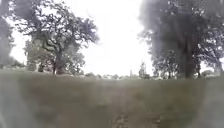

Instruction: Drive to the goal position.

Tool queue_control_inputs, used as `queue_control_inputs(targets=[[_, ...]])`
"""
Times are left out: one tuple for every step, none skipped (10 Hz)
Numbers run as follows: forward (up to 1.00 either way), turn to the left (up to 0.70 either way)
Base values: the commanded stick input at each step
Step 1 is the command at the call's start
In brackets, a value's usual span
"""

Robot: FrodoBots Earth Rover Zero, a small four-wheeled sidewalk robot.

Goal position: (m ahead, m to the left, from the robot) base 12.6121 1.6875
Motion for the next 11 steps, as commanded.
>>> queue_control_inputs(targets=[[1.0,0.0],[1.0,0.0],[1.0,0.0],[1.0,0.0],[1.0,0.0],[1.0,0.0],[1.0,0.0],[1.0,0.0],[1.0,0.0],[1.0,0.0],[1.0,0.0]])
